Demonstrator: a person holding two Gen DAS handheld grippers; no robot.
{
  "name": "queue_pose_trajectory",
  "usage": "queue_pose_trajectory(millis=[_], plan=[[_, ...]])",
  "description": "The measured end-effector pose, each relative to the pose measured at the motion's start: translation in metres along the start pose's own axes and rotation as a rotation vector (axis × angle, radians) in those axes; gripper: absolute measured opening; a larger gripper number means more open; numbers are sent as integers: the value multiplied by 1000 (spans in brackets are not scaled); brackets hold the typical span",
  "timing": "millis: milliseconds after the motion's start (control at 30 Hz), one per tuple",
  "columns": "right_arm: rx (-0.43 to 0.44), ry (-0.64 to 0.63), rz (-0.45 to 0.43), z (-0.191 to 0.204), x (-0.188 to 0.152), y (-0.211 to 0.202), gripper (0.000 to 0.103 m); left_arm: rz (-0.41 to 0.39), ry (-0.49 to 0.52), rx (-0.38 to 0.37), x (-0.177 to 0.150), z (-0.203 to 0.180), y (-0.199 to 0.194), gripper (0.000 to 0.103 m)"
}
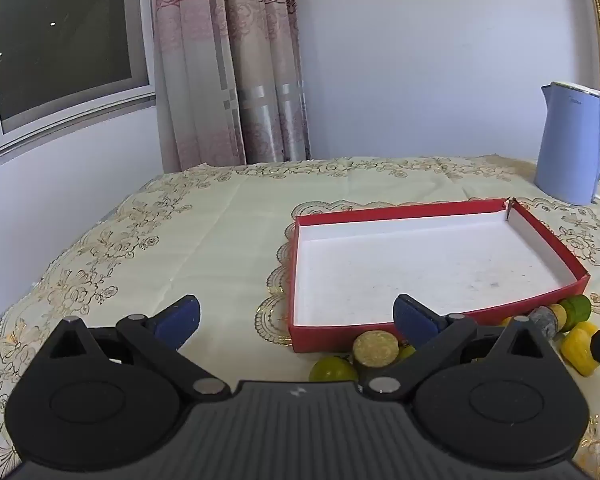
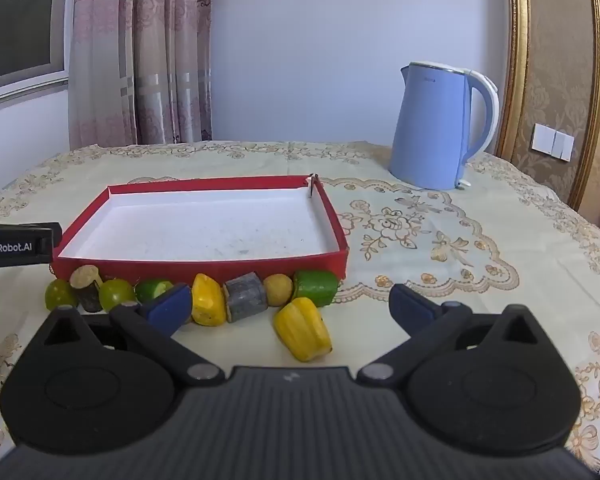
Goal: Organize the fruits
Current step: 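Move both tools toward the row of fruits beside the red tray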
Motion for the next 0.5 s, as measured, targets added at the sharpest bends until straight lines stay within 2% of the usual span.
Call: queue_pose_trajectory(millis=[500], plan=[[-8,-13,-3,1,-2,1,103,49,-28,1,-11,7,6,103]])
Point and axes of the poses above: each gripper's, at about its wrist camera, not at the fingertips, and y roughly the way its jaws point, z to its left, x to its top, the point moved 9 cm from there along y, roughly the way its jaws point, and after that the axes turned 1 degree about -x, right-handed, at the moved point
